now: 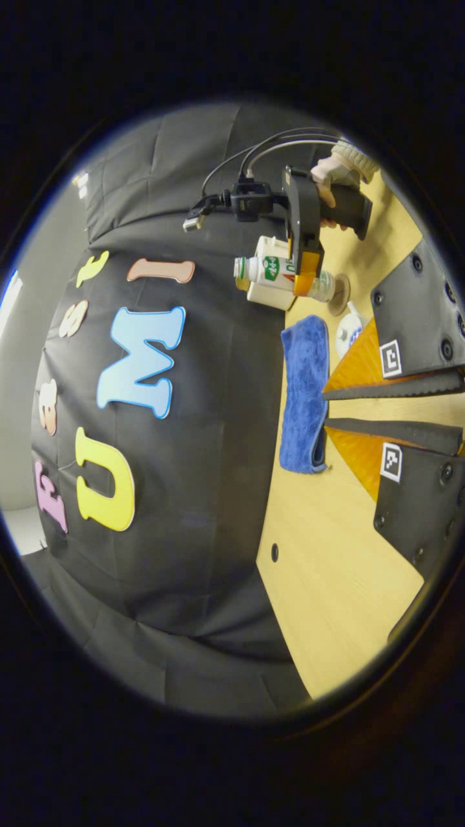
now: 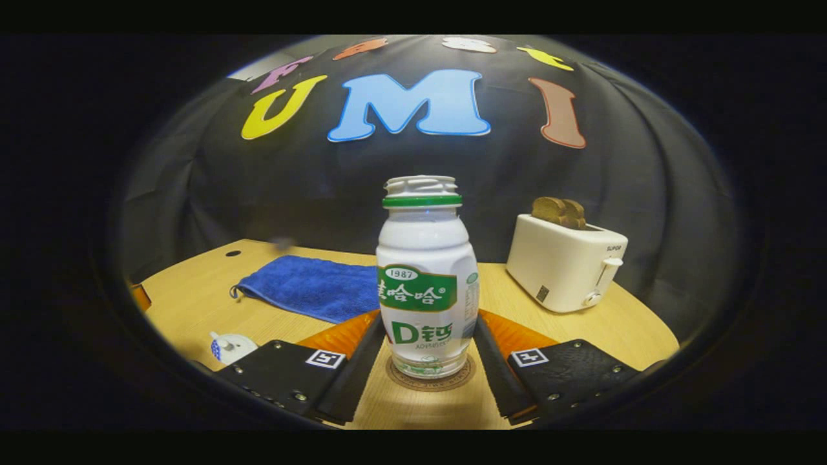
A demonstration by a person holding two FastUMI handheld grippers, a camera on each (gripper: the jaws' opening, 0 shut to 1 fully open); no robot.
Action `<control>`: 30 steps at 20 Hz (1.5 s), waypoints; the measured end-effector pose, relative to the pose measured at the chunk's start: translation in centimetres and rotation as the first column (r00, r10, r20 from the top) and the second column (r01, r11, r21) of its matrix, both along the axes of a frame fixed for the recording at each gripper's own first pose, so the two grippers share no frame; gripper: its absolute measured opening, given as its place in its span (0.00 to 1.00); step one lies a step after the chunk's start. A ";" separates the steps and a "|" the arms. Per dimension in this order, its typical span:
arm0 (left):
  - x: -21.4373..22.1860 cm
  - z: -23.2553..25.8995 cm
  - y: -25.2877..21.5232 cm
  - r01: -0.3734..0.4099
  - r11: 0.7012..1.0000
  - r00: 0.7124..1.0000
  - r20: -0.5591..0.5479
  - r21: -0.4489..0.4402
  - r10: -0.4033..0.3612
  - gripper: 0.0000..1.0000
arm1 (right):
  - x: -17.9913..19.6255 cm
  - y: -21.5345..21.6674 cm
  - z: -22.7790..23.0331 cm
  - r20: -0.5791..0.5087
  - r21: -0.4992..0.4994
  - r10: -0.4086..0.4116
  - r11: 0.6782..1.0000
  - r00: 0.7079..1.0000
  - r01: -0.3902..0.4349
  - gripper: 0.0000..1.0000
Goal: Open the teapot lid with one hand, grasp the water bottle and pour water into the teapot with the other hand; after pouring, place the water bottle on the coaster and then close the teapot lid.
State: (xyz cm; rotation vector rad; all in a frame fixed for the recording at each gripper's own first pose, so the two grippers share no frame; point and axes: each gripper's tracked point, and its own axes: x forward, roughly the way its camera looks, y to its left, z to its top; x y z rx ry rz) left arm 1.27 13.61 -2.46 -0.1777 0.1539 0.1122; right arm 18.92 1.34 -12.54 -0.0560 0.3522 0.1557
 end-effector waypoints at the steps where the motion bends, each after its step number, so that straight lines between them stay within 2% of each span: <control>1: -0.1 -0.1 0.1 -0.003 1.000 1.000 0.001 0.003 0.003 0.26 | 0.1 0.1 -0.5 -0.010 0.006 -0.002 1.000 1.000 0.002 0.78; 4: -0.2 -0.2 0.5 -0.006 1.000 1.000 0.001 0.005 0.006 0.23 | 0.2 0.0 -1.5 -0.039 0.022 -0.007 1.000 0.999 0.007 0.78; 5: -0.1 -0.3 0.5 -0.006 1.000 1.000 0.000 0.004 0.006 0.26 | 0.3 0.1 -1.4 -0.032 0.027 -0.006 1.000 0.999 0.007 0.78; 7: -0.1 -0.3 0.4 -0.006 1.000 1.000 0.001 0.003 0.006 0.23 | 0.1 0.0 -1.4 -0.035 0.025 -0.013 1.000 0.999 0.014 0.78; 8: -0.1 -0.2 0.4 -0.004 1.000 1.000 0.001 0.002 0.004 0.26 | 0.1 0.0 -1.4 -0.034 0.022 -0.011 1.000 0.999 0.012 0.78; 15: -0.1 -0.1 -0.6 0.014 1.000 1.000 0.003 0.003 -0.014 0.26 | -0.3 -0.1 -1.6 -0.036 -0.005 0.005 1.000 0.999 -0.005 0.80; 24: 0.3 0.7 -3.2 0.047 0.999 0.999 0.015 0.025 -0.047 0.23 | -1.6 -1.1 0.8 0.037 0.035 0.001 0.999 0.999 -0.002 0.81; 25: 0.3 0.9 -3.7 0.052 0.998 0.998 0.018 0.026 -0.052 0.27 | -2.0 -1.2 1.2 0.049 0.031 -0.003 1.000 0.999 0.002 0.85; 26: 0.4 1.0 -4.3 0.058 0.998 0.998 0.020 0.027 -0.058 0.27 | -2.3 -1.4 1.7 0.060 0.027 0.000 1.000 0.998 -0.001 0.99; 30: 0.5 1.7 -6.2 0.074 0.997 0.997 0.035 0.036 -0.075 0.27 | -4.5 -1.8 3.4 0.110 0.024 -0.004 1.000 0.994 0.002 0.98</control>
